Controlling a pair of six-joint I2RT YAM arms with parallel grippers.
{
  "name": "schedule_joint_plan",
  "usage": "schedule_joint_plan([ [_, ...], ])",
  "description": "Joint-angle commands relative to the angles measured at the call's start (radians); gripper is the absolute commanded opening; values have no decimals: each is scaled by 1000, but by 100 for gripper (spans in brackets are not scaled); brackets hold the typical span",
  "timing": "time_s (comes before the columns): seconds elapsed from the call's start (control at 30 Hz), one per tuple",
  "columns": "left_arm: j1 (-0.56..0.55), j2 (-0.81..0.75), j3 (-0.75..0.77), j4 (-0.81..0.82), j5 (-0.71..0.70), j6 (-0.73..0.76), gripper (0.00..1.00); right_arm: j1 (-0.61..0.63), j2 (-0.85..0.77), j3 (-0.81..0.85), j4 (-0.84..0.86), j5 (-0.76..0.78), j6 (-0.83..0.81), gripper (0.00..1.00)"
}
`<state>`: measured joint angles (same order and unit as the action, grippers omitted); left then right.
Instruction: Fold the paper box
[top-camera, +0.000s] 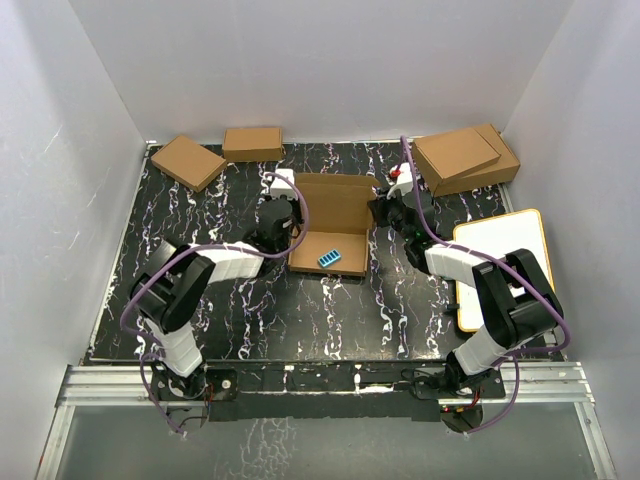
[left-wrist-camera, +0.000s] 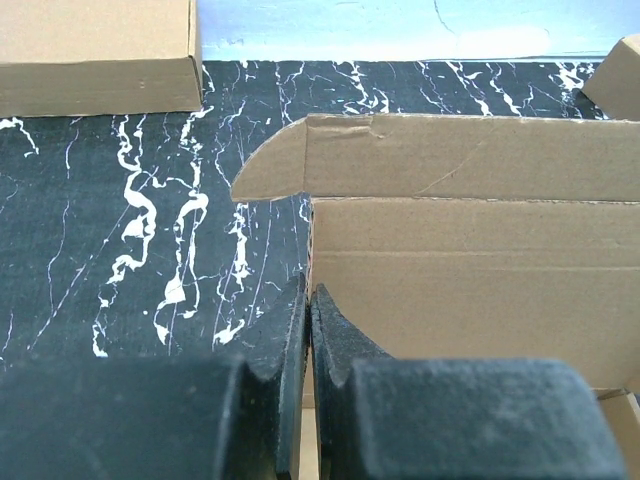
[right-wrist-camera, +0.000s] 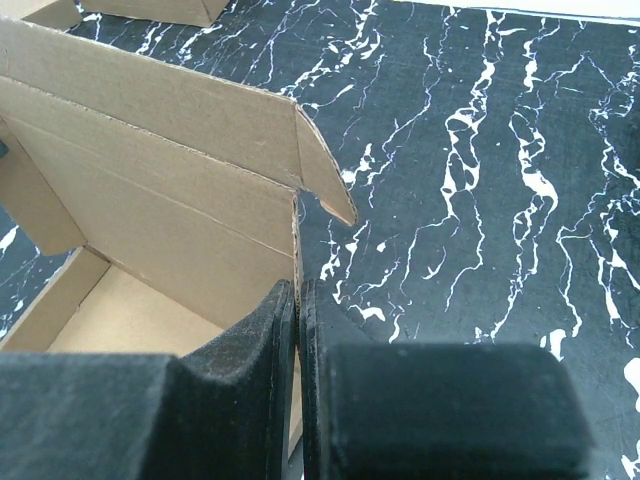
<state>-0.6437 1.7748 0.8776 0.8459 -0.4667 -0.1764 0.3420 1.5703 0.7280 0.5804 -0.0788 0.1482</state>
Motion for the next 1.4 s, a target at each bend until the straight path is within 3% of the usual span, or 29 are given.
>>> schedule_joint_plan([
  [0.0,-17,-71,-44,0,60,-39,0,7,-5,11,110,-51,24,8],
  [0.47,-45,-115,-84,-21,33,-46,0,3,-61,31,-44,-152,-56,15],
  [0.67,-45,-128,-89,-19,22,-11,0,-74,-66,102,-177,-277,-90,22],
  [0.77,-45,-130,-91,-15,23,8,0,-106,-67,133,-226,-343,-124,30],
  [0.87,-45,-132,-91,-13,30,24,0,-119,-67,169,-287,-447,-184,44],
  [1.0,-45,-139,-93,-9,36,32,0,-132,-59,224,-375,-515,-256,53],
  [1.37,-45,-133,-87,-4,44,47,0,-256,-17,357,-589,-652,-352,60],
])
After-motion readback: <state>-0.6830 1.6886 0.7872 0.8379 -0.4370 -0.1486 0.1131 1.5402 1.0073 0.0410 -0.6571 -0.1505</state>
